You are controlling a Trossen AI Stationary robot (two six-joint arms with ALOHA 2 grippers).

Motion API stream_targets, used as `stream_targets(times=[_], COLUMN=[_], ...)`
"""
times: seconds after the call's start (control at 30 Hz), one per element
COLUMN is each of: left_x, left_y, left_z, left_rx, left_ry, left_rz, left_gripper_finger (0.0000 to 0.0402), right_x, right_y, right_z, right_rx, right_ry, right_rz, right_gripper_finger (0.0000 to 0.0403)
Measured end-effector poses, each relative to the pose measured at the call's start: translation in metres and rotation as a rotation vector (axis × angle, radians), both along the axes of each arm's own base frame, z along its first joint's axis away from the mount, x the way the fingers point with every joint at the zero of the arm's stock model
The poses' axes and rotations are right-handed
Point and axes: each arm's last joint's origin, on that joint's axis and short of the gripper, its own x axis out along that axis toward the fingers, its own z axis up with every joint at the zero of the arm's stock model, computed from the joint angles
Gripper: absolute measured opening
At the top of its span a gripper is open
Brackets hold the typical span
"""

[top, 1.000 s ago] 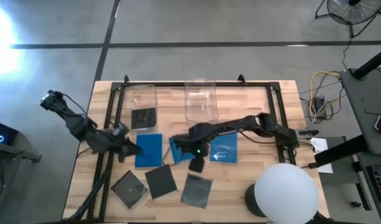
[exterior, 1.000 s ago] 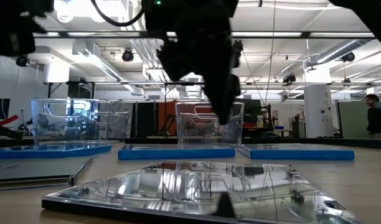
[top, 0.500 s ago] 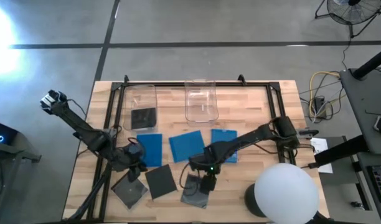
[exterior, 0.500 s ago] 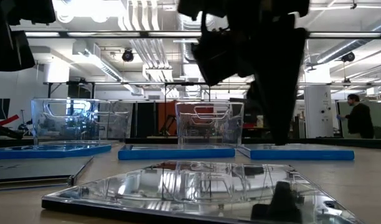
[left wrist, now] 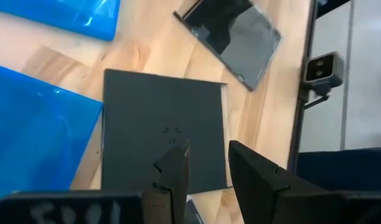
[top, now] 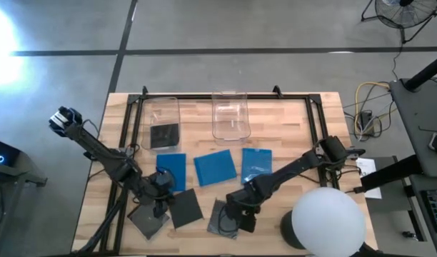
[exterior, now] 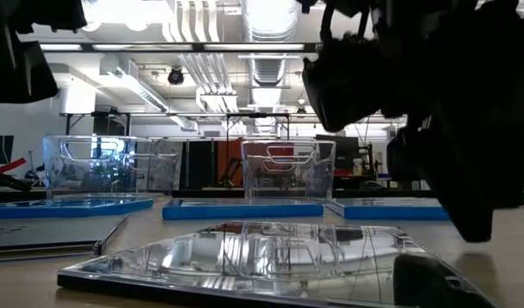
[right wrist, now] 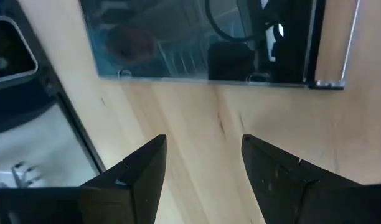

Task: Pick & place jewel cases by type
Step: Put the black CD case into the left transparent bin

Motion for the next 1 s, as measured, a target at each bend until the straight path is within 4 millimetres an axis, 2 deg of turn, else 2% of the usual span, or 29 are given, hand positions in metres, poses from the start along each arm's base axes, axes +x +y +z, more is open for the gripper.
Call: stream_targets(times=[0.37, 0.47, 0.6, 0.77, 1.0], left_x=[0.008, 0.002, -0.014, -0.028, -0.03], left_y=[-0.007, -0.001, 0.012, 0.024, 0.026], left_z=[-0.02, -0.019, -0.007, 0.002, -0.005], left_rx=[0.088, 0.182, 0.267, 0.347, 0.365], left_ry=[0.066, 0.077, 0.075, 0.062, 0.064], left_rz=[-0.066, -0.107, -0.143, -0.191, -0.255], left_gripper_finger=[0.0094, 0.0094, 0.0094, 0.0094, 0.0094], right_x=[-0.001, 0.0, 0.001, -0.003, -0.005], right_y=[0.003, 0.003, 0.002, 0.009, 0.023], right_z=[-0.004, -0.003, -0.003, -0.002, 0.0], right_rx=[0.017, 0.018, 0.042, 0.144, 0.181], right_ry=[-0.025, -0.014, 0.047, 0.154, 0.19], right_rz=[-0.008, -0.045, -0.144, -0.188, -0.255], right_gripper_finger=[0.0203, 0.0203, 0.0203, 0.0203, 0.0203])
